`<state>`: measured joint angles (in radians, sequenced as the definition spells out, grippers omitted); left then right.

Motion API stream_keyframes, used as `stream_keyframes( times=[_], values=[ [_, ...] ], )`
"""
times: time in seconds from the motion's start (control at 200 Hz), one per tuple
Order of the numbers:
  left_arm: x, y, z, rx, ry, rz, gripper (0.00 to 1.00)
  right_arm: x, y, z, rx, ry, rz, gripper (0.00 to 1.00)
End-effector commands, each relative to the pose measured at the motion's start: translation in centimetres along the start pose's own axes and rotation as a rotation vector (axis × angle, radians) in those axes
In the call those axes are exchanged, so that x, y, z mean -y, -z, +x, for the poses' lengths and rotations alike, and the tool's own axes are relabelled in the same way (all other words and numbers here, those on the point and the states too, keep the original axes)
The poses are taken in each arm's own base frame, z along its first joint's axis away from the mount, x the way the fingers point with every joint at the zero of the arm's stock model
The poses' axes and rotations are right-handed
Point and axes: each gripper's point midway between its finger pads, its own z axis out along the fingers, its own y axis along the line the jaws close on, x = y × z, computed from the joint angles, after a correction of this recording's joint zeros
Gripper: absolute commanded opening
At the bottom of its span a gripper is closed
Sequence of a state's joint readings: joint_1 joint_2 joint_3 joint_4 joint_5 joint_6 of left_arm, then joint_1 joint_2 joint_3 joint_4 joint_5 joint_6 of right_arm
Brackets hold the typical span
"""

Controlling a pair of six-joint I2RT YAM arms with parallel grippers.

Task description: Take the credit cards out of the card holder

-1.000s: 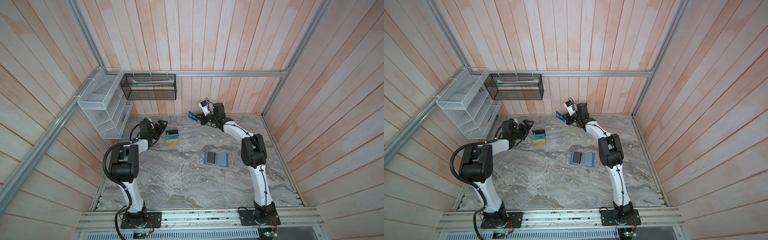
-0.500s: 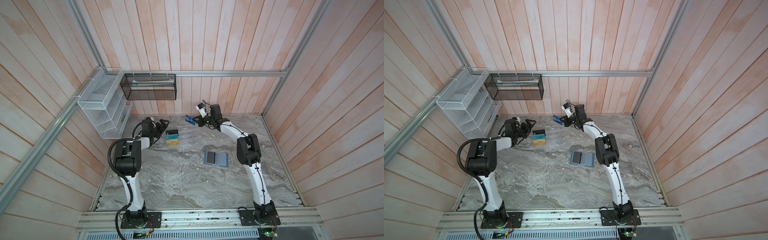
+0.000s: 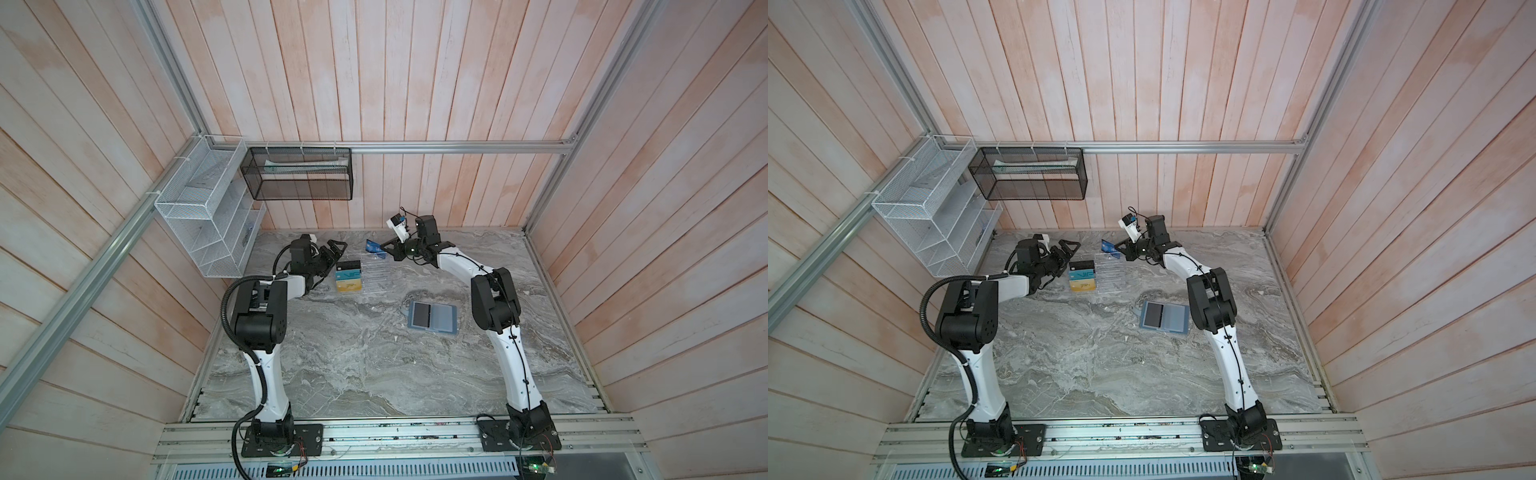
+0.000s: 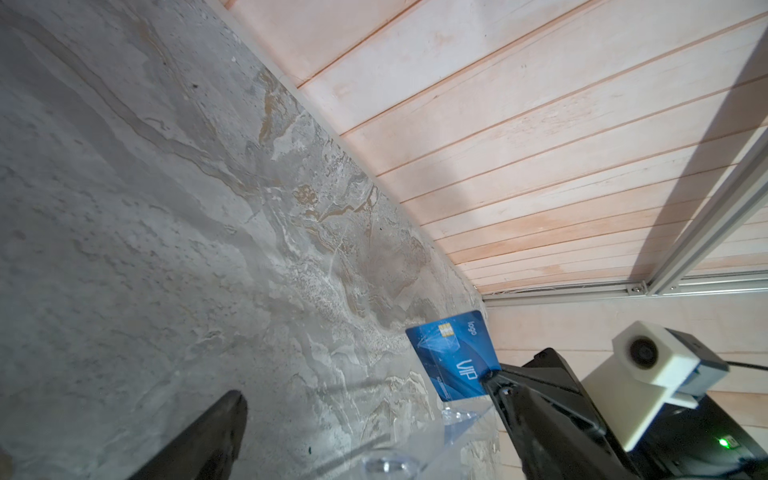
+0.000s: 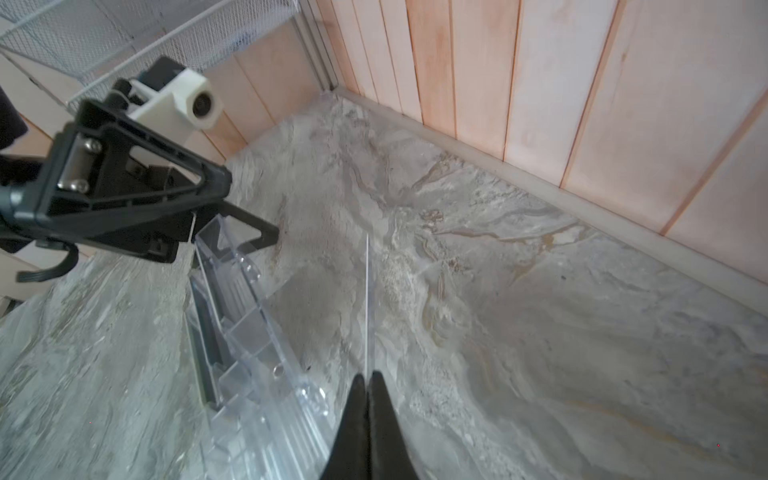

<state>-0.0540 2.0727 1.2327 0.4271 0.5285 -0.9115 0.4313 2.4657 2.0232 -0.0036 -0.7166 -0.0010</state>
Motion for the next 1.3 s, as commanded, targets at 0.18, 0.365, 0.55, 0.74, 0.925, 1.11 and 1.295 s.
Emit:
stream_keyframes(
  times=[0.18, 0.365, 0.55, 0.74, 0.925, 1.11, 1.295],
  values=[
    [0.6, 0.3, 2.6, -0.041, -0.015, 0.022, 1.00, -2.5, 2.2, 0.5, -0.018, -0.002, -0.011, 0.00],
    [1.3, 1.3, 3.5, -0.049, -0.010, 0.036, 1.00, -3.6, 3.5, 0.0, 0.005, 0.006, -0.006, 0.00],
    [3.0, 2.2, 2.9, -0.045, -0.045, 0.050, 1.00, -3.3, 4.0, -1.2, 0.015, 0.037, 0.039, 0.00],
    [3.9, 3.4, 2.1, -0.032, -0.049, 0.061, 1.00, -4.3, 4.6, -3.0, 0.049, 0.106, 0.044, 0.00],
    [3.7, 5.5, 1.5, -0.007, -0.031, 0.061, 1.00, -7.7, 4.2, -4.3, 0.053, 0.229, -0.054, 0.00],
    [5.3, 7.6, 1.8, 0.005, -0.015, 0.125, 1.00, -11.6, 3.6, -4.8, 0.048, 0.339, -0.185, 0.00],
    [6.2, 9.6, 2.9, -0.007, 0.059, 0.205, 1.00, -13.4, 1.7, -3.9, -0.010, 0.404, -0.267, 0.00]
  ],
)
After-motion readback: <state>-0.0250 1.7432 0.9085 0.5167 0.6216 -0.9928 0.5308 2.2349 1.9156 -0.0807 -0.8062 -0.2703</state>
